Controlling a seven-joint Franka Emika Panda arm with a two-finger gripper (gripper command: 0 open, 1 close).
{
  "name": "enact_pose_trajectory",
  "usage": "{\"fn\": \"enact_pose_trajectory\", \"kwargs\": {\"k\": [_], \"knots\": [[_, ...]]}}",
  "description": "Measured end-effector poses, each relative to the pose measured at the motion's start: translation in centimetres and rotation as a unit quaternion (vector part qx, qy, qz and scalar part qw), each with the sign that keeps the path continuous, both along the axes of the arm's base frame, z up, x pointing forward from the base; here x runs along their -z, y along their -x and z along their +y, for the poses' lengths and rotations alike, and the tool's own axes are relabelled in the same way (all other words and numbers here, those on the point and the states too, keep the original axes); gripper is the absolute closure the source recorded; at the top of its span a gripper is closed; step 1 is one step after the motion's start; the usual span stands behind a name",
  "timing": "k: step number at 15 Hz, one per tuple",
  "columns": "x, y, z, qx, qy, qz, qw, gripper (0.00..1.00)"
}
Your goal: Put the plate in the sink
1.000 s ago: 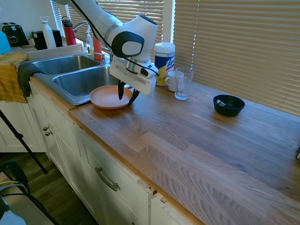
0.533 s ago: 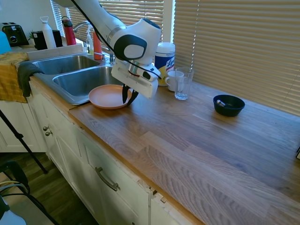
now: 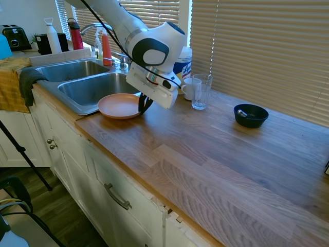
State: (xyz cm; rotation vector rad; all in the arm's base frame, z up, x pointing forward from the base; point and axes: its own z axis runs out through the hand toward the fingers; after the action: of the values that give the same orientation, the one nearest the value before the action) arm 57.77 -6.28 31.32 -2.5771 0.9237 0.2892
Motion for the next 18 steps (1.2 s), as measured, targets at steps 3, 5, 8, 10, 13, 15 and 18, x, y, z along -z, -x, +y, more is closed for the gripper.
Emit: {"fn": "enact_pose_trajectory", "kwargs": {"k": [3,5,8,10,13,15,18], "knots": [[-1.7,-0.6,-1.1,0.005,-0.032,0.001,0.9995,1.0],[-3.0,-1.1,-1.2,0.009,-0.049,0.0,0.9988,1.0],[-5.4,-2.0,0.1,0.021,-0.054,-0.002,0.9983,1.0],[-7.6,-2.5,2.6,0.025,-0.053,-0.004,0.9983,1.0],[-10.2,-2.9,6.2,0.029,-0.043,-0.006,0.9986,1.0],[-10.4,-3.0,6.8,0.023,-0.043,-0.008,0.9988,1.0],[-10.7,-4.1,10.8,0.0,-0.045,-0.02,0.9988,1.0]]}}
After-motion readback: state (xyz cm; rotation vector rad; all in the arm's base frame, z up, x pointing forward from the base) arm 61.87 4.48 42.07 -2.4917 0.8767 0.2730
